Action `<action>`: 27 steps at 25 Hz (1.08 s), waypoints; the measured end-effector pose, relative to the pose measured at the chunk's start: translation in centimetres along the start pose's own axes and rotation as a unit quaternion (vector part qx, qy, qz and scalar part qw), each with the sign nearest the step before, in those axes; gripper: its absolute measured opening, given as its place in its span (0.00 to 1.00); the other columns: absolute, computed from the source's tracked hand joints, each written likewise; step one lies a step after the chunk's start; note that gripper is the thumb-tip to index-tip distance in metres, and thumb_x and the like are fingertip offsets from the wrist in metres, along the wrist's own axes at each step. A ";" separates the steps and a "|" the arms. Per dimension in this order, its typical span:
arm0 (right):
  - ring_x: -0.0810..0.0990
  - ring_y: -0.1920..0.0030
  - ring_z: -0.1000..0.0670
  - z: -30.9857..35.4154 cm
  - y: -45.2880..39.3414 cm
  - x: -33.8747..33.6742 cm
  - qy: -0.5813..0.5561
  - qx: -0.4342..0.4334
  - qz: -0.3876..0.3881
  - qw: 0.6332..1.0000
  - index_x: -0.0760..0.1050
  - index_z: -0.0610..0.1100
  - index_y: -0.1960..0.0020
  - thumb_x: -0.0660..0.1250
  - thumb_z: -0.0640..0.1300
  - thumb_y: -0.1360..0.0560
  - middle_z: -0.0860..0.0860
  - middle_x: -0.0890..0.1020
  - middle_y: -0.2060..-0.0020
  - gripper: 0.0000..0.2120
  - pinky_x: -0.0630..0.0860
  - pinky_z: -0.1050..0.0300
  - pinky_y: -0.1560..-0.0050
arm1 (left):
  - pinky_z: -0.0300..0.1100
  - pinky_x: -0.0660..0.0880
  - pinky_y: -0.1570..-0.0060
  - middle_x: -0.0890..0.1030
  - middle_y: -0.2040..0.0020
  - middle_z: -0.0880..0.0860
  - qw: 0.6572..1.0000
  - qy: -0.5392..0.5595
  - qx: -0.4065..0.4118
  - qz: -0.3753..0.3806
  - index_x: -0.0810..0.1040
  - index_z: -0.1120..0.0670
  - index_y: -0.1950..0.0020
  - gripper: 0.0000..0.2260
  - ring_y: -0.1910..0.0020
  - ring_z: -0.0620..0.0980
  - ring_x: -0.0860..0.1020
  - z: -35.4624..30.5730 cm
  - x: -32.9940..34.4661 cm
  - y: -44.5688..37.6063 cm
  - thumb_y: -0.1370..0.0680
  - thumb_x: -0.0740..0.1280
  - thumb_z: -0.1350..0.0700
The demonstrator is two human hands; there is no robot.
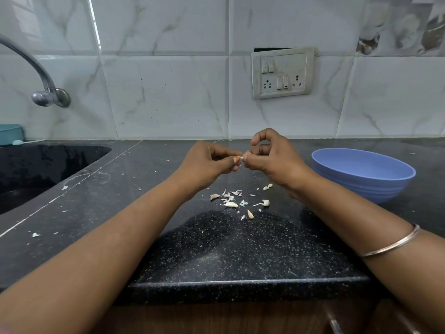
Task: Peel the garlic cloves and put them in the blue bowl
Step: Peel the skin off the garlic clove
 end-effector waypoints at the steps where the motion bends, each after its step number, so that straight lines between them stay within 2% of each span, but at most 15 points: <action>1: 0.78 0.62 0.47 0.0 0.1 0.0 -0.026 0.008 0.002 1.000 0.68 0.45 0.52 0.68 0.32 0.28 0.46 0.79 0.66 0.13 0.76 0.54 0.57 | 0.36 0.79 0.52 0.84 0.58 0.59 1.000 0.002 0.002 0.001 0.83 0.53 0.51 0.07 0.60 0.43 0.82 0.0 0.0 0.0 0.24 0.68 0.62; 6: 0.80 0.66 0.51 0.2 0.4 0.4 -0.150 0.053 0.015 0.987 0.67 0.43 0.51 0.67 0.28 0.28 0.42 0.80 0.63 0.15 0.79 0.62 0.61 | 0.36 0.79 0.55 0.83 0.58 0.59 1.000 0.016 0.007 -0.015 0.79 0.59 0.49 0.06 0.61 0.45 0.82 0.1 -0.3 -0.2 0.24 0.67 0.65; 10: 0.79 0.65 0.51 0.0 0.5 0.5 -0.215 0.080 0.018 0.973 0.67 0.43 0.50 0.68 0.29 0.28 0.43 0.80 0.64 0.15 0.79 0.62 0.60 | 0.37 0.79 0.57 0.83 0.61 0.55 0.999 -0.009 0.018 -0.045 0.82 0.56 0.53 0.03 0.62 0.44 0.81 0.1 -0.7 -0.3 0.24 0.69 0.61; 12: 0.79 0.65 0.52 -0.1 0.5 0.6 -0.235 0.085 0.019 0.968 0.67 0.43 0.51 0.68 0.29 0.28 0.43 0.80 0.64 0.15 0.79 0.63 0.61 | 0.37 0.79 0.55 0.84 0.59 0.55 0.999 -0.007 0.011 -0.043 0.83 0.56 0.51 0.05 0.60 0.44 0.82 0.3 -0.6 -0.4 0.24 0.69 0.61; 17: 0.80 0.63 0.51 -0.1 0.3 0.4 -0.205 0.055 0.013 0.977 0.68 0.44 0.53 0.69 0.31 0.28 0.43 0.81 0.62 0.14 0.78 0.63 0.62 | 0.40 0.80 0.50 0.84 0.53 0.58 0.995 0.084 -0.043 0.015 0.81 0.60 0.46 0.09 0.54 0.47 0.83 0.7 0.4 -0.1 0.24 0.68 0.59; 19: 0.81 0.62 0.51 0.1 0.4 0.4 -0.163 0.037 0.018 0.986 0.69 0.45 0.52 0.70 0.32 0.28 0.46 0.81 0.62 0.13 0.78 0.63 0.63 | 0.40 0.81 0.53 0.84 0.54 0.59 0.986 0.146 -0.080 0.022 0.81 0.61 0.48 0.10 0.56 0.49 0.83 1.0 0.5 0.0 0.24 0.68 0.56; 22: 0.81 0.61 0.51 0.1 0.5 0.8 -0.139 0.026 0.032 0.989 0.69 0.45 0.52 0.69 0.33 0.27 0.47 0.81 0.62 0.12 0.77 0.63 0.63 | 0.39 0.81 0.58 0.85 0.60 0.56 0.968 0.215 -0.128 0.017 0.82 0.61 0.53 0.07 0.61 0.48 0.84 1.4 0.3 0.1 0.25 0.69 0.57; 27: 0.81 0.61 0.52 0.0 0.4 1.0 -0.106 0.021 0.051 0.993 0.71 0.46 0.53 0.69 0.35 0.27 0.49 0.81 0.64 0.10 0.76 0.62 0.63 | 0.36 0.80 0.62 0.85 0.61 0.56 0.958 0.248 -0.143 0.003 0.81 0.60 0.54 0.06 0.62 0.47 0.84 1.6 -0.3 0.0 0.24 0.68 0.58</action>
Point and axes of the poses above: each hand's wrist, its own y-axis away from the middle knuckle, its own x-axis out of the palm, z = x × y, the point moved 5 cm from there along -y, towards the middle knuckle
